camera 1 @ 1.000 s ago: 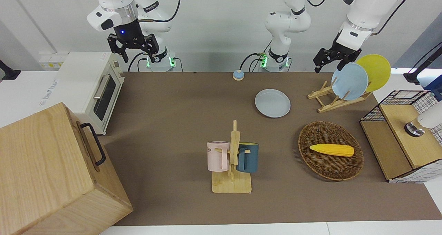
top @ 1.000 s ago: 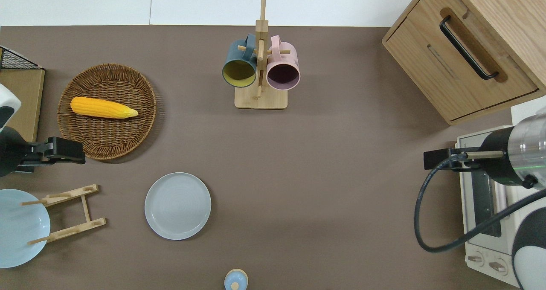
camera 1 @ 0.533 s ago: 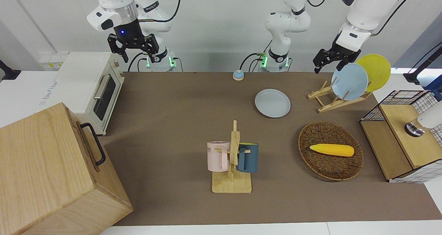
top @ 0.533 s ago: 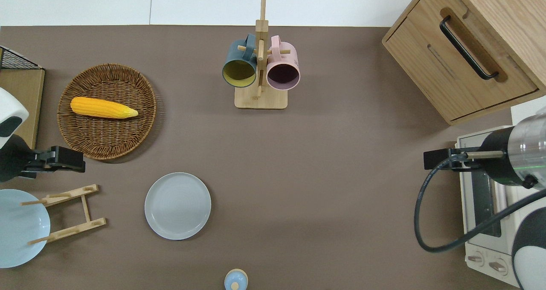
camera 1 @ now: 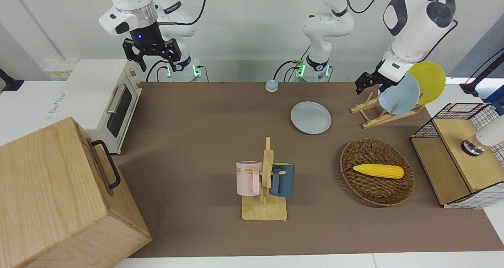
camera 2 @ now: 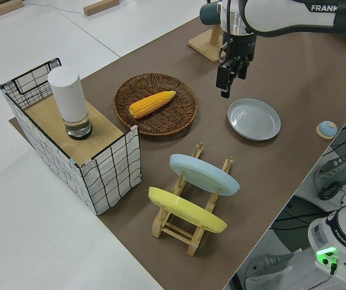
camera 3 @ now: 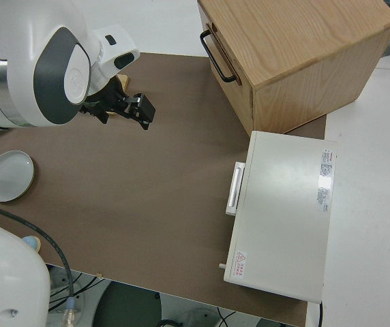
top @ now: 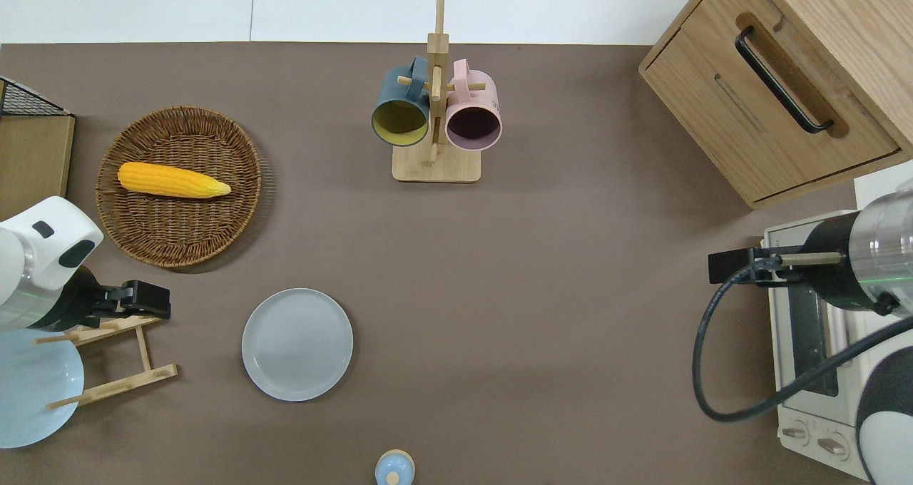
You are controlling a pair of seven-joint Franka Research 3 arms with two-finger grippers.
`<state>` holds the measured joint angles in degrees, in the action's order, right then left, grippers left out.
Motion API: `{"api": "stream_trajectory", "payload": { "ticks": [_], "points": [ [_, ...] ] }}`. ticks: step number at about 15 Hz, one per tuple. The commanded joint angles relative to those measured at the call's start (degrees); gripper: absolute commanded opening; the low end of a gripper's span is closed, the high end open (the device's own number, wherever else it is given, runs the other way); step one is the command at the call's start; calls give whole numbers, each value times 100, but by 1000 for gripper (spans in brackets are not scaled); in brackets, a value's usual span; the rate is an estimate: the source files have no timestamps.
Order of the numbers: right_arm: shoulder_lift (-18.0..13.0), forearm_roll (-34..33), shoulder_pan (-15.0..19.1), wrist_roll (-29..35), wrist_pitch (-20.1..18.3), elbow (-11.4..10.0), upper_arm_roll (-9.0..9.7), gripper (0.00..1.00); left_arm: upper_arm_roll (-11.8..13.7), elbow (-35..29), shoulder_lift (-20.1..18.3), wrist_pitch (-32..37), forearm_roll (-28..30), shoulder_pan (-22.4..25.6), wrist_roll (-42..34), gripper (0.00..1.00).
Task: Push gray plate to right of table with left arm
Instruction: 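Move the left gripper forward to the edge of the gray plate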
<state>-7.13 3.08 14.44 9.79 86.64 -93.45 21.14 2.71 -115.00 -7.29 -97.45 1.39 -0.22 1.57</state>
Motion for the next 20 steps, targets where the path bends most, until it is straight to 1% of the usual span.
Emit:
{"api": "stream_trajectory", "payload": {
  "ticks": [1, 3, 5, 8, 11, 13, 16, 18, 20],
  "points": [
    [-157, 123, 138, 58, 2, -156, 83, 996, -8, -856, -387, -800, -77, 22, -78, 991],
    [-157, 123, 138, 58, 2, -156, 83, 996, -16, -1234, -492, -1205, -77, 31, -78, 991],
    [-157, 123, 138, 67, 2, -156, 83, 996, -25, -1577, -572, -1373, 10, 75, -34, 991],
    [-157, 123, 138, 58, 1, -156, 83, 996, -139, -2025, -633, -1759, 177, 75, -16, 987],
    [-157, 123, 138, 67, 2, -156, 83, 996, -148, -2395, -704, -2023, 213, 83, -25, 983],
    [-157, 123, 138, 67, 2, -156, 83, 996, -157, -2632, -748, -2225, 449, 83, -25, 979],
    [-157, 123, 138, 58, 2, -156, 83, 996, -253, -3150, -748, -2830, 800, 83, -51, 962],
    [-157, 123, 138, 58, 2, -156, 83, 996, -262, -3301, -739, -3025, 907, 83, -69, 954],
    [-157, 123, 138, 58, 2, -156, 83, 996, -280, -3362, -722, -3052, 968, 83, -78, 914]
  ]
}}
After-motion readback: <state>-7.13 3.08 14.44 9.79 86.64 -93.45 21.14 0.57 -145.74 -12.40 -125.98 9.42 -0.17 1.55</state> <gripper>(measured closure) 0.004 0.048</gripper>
